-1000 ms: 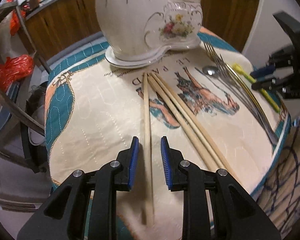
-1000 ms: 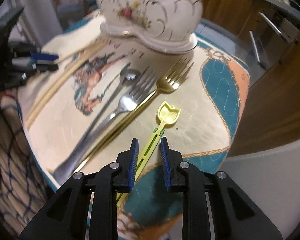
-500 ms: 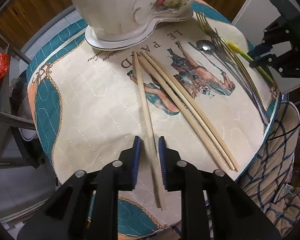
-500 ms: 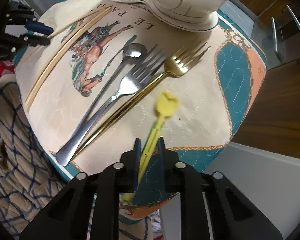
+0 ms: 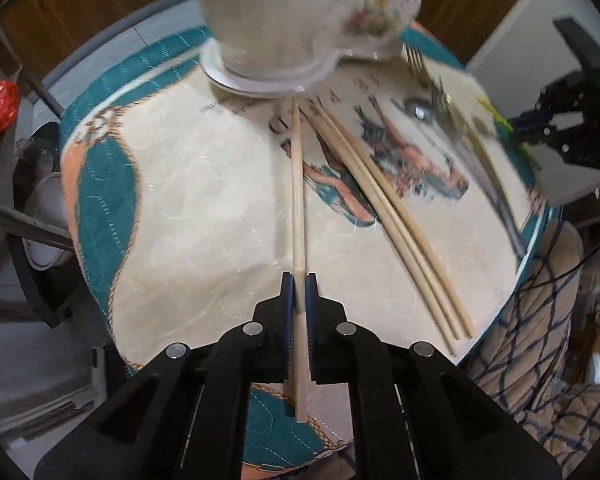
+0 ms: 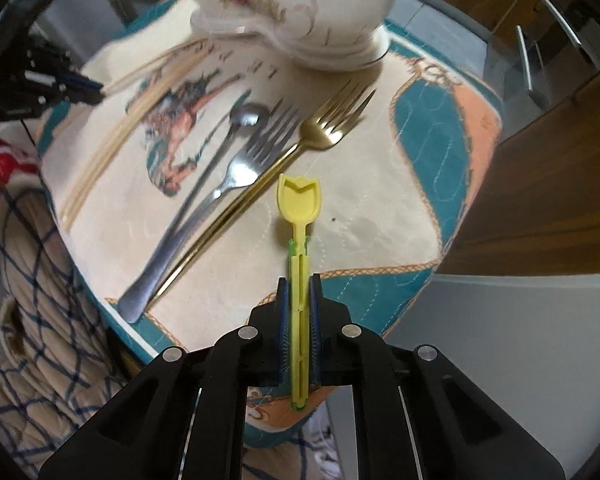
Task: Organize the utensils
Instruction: 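Lift chopstick and yellow utensil and carry them over the holder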
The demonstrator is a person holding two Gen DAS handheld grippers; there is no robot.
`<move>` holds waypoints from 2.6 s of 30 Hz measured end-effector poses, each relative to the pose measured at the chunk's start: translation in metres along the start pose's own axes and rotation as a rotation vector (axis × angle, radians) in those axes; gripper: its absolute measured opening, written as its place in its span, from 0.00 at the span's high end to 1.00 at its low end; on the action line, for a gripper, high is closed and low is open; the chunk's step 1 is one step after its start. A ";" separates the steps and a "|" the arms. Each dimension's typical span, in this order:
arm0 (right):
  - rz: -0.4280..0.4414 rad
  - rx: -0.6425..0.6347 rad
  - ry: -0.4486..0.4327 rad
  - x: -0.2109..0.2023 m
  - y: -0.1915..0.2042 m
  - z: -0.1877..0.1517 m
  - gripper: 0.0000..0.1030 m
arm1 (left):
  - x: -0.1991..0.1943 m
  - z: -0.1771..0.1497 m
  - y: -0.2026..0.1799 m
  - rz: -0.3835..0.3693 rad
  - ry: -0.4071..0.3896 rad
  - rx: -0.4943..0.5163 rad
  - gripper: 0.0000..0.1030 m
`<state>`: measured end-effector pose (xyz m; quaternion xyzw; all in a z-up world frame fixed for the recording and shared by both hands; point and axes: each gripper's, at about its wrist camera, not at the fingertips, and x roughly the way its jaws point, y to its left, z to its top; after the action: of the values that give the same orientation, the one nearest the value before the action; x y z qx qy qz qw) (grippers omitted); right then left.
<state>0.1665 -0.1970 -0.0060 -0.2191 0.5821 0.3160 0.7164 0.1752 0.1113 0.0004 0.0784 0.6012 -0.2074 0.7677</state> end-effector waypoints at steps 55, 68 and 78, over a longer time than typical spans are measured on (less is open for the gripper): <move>0.267 0.246 -1.032 -0.097 -0.025 0.059 0.89 | -0.115 0.073 -0.035 0.038 -1.224 -0.215 0.95; 0.198 0.272 -1.072 -0.080 -0.037 0.095 0.89 | -0.083 0.084 -0.030 0.064 -1.197 -0.241 0.95; 0.048 0.208 -0.966 -0.059 -0.012 0.101 0.89 | -0.073 0.069 -0.040 0.118 -1.141 -0.198 0.95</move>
<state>0.2382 -0.1488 0.0730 0.0383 0.2168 0.3380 0.9150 0.2058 0.0661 0.0933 -0.0844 0.1035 -0.1167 0.9841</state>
